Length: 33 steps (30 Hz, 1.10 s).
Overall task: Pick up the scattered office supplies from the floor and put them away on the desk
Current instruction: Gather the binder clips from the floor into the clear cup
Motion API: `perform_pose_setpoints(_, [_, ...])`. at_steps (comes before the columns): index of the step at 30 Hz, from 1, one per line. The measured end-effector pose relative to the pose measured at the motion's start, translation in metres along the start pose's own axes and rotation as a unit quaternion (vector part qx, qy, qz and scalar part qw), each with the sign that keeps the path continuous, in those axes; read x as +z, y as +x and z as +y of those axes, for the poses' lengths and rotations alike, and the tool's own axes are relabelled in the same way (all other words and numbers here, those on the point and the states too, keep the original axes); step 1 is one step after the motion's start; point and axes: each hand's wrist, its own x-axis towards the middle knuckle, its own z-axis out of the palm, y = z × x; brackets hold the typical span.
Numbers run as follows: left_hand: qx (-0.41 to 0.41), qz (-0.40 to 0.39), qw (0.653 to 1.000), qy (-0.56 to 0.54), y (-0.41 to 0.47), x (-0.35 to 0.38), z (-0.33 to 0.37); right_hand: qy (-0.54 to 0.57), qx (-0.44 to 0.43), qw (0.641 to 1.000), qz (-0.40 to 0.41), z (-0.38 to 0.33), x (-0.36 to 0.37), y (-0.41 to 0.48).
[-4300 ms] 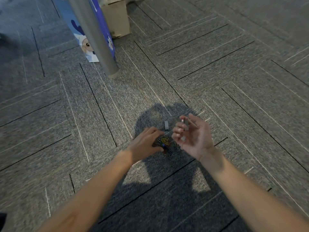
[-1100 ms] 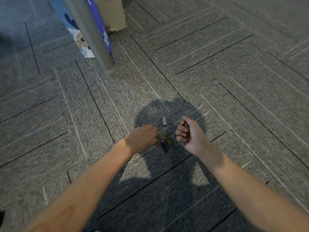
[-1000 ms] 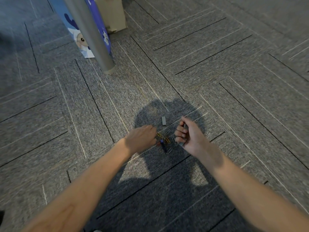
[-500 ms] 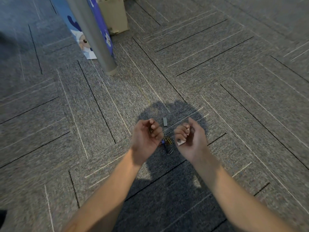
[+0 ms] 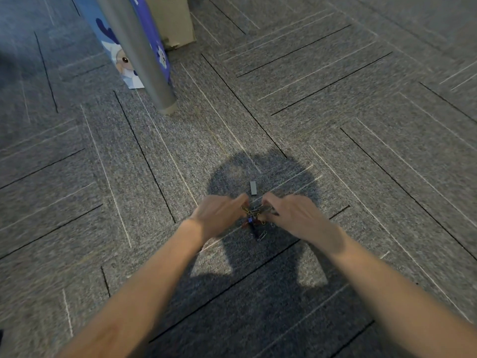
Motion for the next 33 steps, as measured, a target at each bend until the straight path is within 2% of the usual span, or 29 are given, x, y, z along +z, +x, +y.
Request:
perform_pose_setpoints(2, [0.021,0.003,0.999,0.036,0.002,-0.001,0.002,-0.045,-0.022,0.998,-0.03,0.0,-0.001,0.003])
perform_pose_setpoints(6, [0.052,0.014,0.996,0.064,0.002,-0.006,0.003,-0.025,-0.046,0.998,-0.046,-0.007,-0.004,0.006])
perform_pose_setpoints(12, [0.056,0.015,0.995,0.075,0.008,-0.004,0.003,0.045,0.004,0.994,-0.097,-0.013,-0.01,0.013])
perform_pose_setpoints(14, [0.041,0.021,0.999,0.025,0.008,-0.006,0.004,0.073,0.021,0.99,-0.115,-0.012,-0.007,0.013])
perform_pose_setpoints(16, [-0.02,0.03,0.99,-0.133,0.007,-0.008,0.009,0.22,0.067,0.967,-0.108,-0.011,-0.002,0.012])
perform_pose_setpoints(17, [-0.061,0.035,0.963,-0.258,0.005,-0.008,0.012,0.338,0.096,0.933,-0.084,-0.011,-0.001,0.011])
perform_pose_setpoints(18, [-0.093,0.038,0.911,-0.4,0.002,-0.007,0.015,0.458,0.114,0.88,-0.049,-0.012,-0.002,0.008])
perform_pose_setpoints(20, [-0.102,0.047,0.757,-0.644,-0.003,-0.006,0.02,0.658,0.11,0.744,0.023,-0.011,-0.003,0.003])
perform_pose_setpoints(22, [-0.082,0.067,0.615,-0.781,-0.005,-0.003,0.022,0.799,0.094,0.591,0.061,-0.011,-0.005,-0.002])
perform_pose_setpoints(23, [-0.08,0.072,0.559,-0.822,-0.005,-0.004,0.024,0.841,0.091,0.53,0.064,-0.011,-0.005,-0.004])
perform_pose_setpoints(24, [-0.087,0.075,0.513,-0.851,-0.003,-0.005,0.026,0.864,0.094,0.49,0.065,-0.012,-0.004,-0.005])
perform_pose_setpoints(25, [-0.094,0.078,0.478,-0.87,-0.002,-0.006,0.028,0.877,0.098,0.465,0.065,-0.012,-0.003,-0.006])
perform_pose_setpoints(27, [-0.106,0.075,0.44,-0.888,-0.001,-0.005,0.03,0.889,0.105,0.441,0.06,-0.01,0.0,-0.006])
perform_pose_setpoints(28, [-0.112,0.067,0.441,-0.888,-0.002,-0.005,0.03,0.887,0.111,0.445,0.054,-0.008,0.002,-0.006])
perform_pose_setpoints(29, [-0.116,0.054,0.457,-0.88,-0.003,-0.004,0.029,0.874,0.121,0.469,0.045,-0.004,0.002,-0.008])
perform_pose_setpoints(30, [-0.118,0.044,0.504,-0.854,-0.004,-0.004,0.028,0.844,0.136,0.518,0.035,0.0,0.003,-0.009])
perform_pose_setpoints(33, [-0.116,0.042,0.748,-0.652,-0.004,-0.004,0.026,0.653,0.181,0.736,0.016,0.008,0.003,-0.013])
